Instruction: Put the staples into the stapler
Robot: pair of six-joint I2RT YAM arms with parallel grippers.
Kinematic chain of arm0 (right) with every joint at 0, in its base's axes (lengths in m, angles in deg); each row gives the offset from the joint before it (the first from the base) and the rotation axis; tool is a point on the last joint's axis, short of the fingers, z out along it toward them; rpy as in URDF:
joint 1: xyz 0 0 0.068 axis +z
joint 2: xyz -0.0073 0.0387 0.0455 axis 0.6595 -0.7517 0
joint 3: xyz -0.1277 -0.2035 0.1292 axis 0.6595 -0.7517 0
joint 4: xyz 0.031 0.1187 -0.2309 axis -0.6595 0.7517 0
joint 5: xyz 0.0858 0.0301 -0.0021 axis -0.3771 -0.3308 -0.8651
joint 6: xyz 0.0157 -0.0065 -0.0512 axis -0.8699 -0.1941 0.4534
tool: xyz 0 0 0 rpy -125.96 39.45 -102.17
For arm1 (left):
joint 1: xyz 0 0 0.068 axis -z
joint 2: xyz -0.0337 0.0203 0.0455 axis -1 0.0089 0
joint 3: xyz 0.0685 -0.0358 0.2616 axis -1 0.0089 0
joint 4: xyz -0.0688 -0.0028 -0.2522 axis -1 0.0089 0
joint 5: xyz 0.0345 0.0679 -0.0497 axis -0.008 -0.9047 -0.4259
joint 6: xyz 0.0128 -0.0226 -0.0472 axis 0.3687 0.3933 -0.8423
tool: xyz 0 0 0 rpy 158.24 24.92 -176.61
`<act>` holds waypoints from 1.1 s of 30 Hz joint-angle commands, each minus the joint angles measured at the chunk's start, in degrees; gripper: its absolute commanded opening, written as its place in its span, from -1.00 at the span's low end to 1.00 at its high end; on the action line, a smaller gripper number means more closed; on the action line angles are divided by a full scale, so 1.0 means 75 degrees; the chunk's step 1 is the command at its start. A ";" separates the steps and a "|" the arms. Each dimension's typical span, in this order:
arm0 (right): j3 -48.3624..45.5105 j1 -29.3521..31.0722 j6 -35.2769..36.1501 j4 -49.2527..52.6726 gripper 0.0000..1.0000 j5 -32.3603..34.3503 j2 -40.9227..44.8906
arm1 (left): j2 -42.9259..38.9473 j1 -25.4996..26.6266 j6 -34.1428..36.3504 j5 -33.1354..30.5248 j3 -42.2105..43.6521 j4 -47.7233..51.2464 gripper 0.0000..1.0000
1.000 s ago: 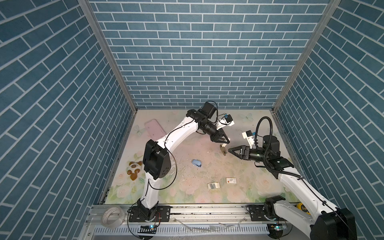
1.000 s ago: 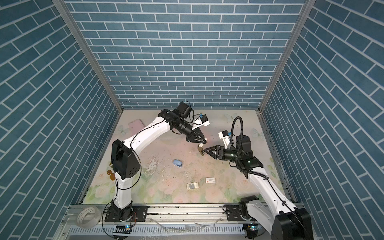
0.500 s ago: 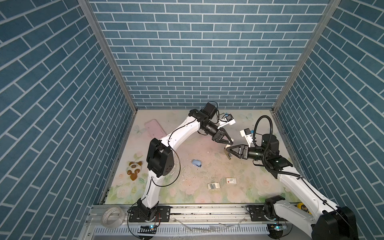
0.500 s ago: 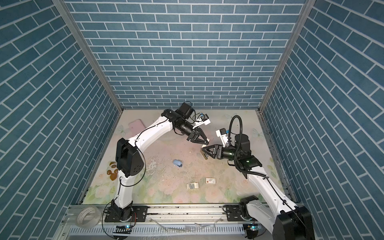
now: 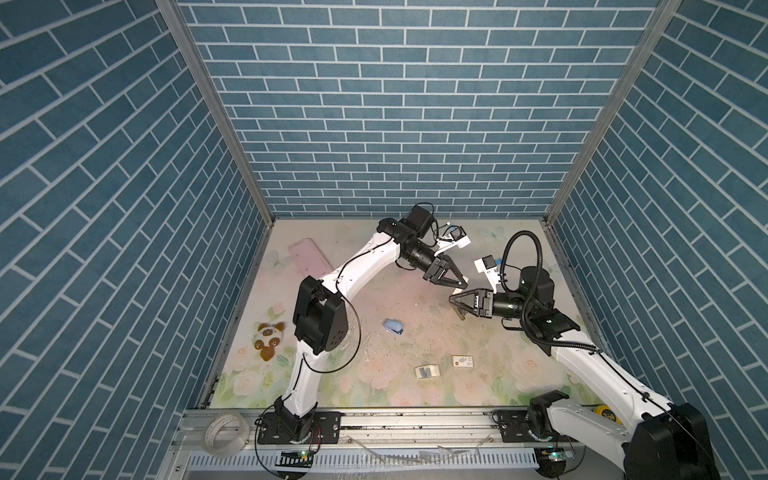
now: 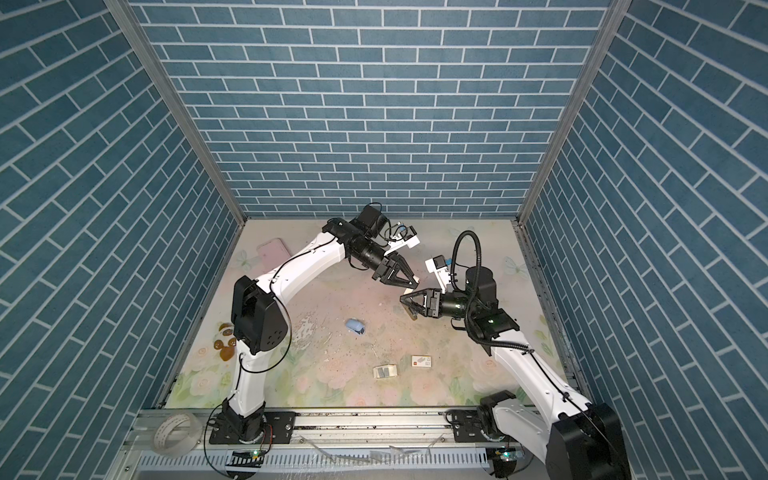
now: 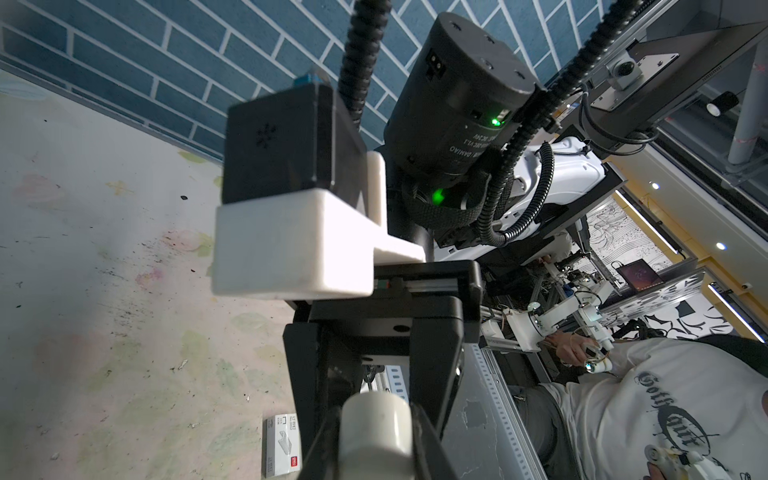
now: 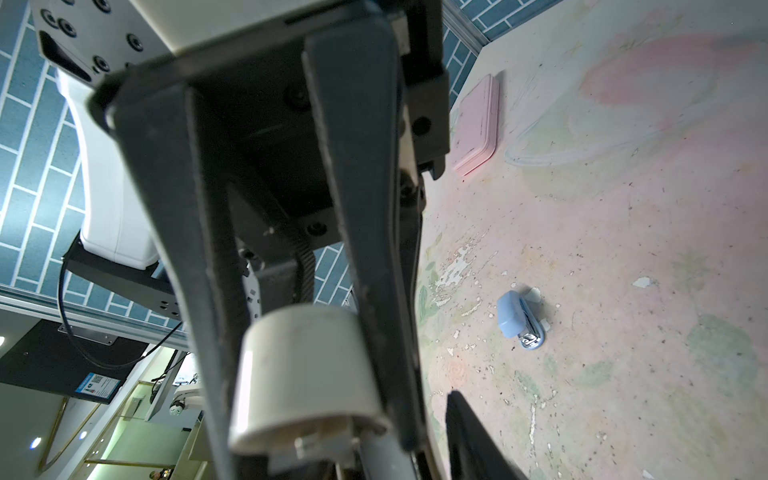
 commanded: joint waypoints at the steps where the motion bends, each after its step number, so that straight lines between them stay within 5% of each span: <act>1: -0.0126 0.0035 -0.0146 -0.0211 -0.29 -0.0067 -0.0045 | 0.0096 -0.0001 -0.0013 0.0368 -0.0077 0.0015 -0.75; 8: -0.0099 0.0036 -0.0010 -0.0025 -0.58 0.0191 -0.0167 | -0.0007 -0.0018 -0.0157 -0.0116 -0.0087 0.0002 -0.35; 12: 0.0027 0.0034 0.0132 0.0231 -0.65 0.0221 -0.0359 | -0.0189 -0.0150 -0.0097 -0.0724 -0.0098 0.0054 0.36; 15: 0.0194 0.0035 0.0463 0.0714 -0.65 0.0444 -0.0370 | -0.0338 -0.0410 -0.0016 -0.1203 -0.0108 0.0151 0.52; 23: 0.0977 0.0034 0.2209 0.3071 -0.62 0.1747 -0.1052 | -0.1211 -0.1512 0.0330 -0.3241 0.0268 0.0239 0.57; 28: 0.1281 0.0176 0.2933 0.3611 -0.66 0.2736 -0.1761 | -0.2155 -0.1712 0.1322 -0.6163 0.1271 -0.0265 0.57; 33: 0.1609 0.0680 0.3530 0.3928 -0.64 0.3873 -0.2531 | -0.2779 -0.1740 0.2179 -0.6968 0.2318 -0.0473 0.58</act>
